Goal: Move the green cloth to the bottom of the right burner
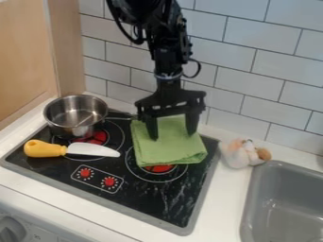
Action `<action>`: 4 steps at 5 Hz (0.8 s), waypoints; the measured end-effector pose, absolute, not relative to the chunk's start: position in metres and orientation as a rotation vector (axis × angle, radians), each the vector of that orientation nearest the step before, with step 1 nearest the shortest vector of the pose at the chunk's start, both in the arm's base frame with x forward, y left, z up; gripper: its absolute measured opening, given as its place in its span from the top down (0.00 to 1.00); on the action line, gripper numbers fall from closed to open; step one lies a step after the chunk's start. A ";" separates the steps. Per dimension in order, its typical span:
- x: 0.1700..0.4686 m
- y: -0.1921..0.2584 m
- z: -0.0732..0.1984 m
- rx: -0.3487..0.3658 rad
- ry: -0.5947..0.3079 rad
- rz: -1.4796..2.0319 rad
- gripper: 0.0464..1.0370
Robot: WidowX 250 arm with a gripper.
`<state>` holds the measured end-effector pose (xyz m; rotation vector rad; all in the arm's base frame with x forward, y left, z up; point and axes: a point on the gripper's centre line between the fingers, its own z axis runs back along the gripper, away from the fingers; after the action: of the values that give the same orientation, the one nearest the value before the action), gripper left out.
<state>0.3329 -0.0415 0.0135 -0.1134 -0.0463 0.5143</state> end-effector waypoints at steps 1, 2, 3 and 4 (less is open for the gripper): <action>0.330 -0.042 0.009 -0.113 -0.028 0.508 0.04; 0.323 -0.049 0.005 -0.151 0.004 0.507 0.04; 0.319 -0.049 0.003 -0.149 0.015 0.507 0.04; 0.316 -0.047 0.002 -0.129 0.028 0.504 0.04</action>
<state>0.3163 -0.0469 0.0022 -0.1291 0.0283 0.5037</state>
